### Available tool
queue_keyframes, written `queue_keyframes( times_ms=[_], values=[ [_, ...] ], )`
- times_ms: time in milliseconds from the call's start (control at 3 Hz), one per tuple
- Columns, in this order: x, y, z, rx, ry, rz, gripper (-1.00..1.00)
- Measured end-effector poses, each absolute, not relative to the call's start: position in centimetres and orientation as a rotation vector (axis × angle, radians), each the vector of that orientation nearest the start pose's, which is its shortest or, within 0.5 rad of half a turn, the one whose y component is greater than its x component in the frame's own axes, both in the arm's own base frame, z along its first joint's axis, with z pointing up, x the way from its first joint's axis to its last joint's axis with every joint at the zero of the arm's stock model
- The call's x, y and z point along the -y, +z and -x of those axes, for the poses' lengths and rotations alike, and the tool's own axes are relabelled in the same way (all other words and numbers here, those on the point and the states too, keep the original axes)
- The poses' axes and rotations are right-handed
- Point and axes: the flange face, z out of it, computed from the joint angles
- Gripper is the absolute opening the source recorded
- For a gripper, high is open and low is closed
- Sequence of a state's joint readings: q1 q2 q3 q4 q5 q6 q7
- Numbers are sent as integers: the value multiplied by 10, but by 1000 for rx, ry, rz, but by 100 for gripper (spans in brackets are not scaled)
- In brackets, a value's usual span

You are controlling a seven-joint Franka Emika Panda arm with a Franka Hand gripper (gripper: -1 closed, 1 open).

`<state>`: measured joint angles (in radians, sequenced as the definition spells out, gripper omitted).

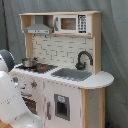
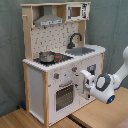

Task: Play with the kitchen

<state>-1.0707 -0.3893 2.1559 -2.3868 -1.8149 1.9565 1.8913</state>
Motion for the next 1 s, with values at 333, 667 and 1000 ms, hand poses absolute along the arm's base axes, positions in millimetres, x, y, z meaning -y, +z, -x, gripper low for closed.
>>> queue_keyframes(
  times_ms=[333, 667, 1000],
  values=[
    [-401, 257, -296, -635, 1795, -1717, 100],
    [-399, 249, -297, -578, 1842, -1800, 100],
    [-394, 241, -301, -523, 1879, -1860, 100]
  ],
)
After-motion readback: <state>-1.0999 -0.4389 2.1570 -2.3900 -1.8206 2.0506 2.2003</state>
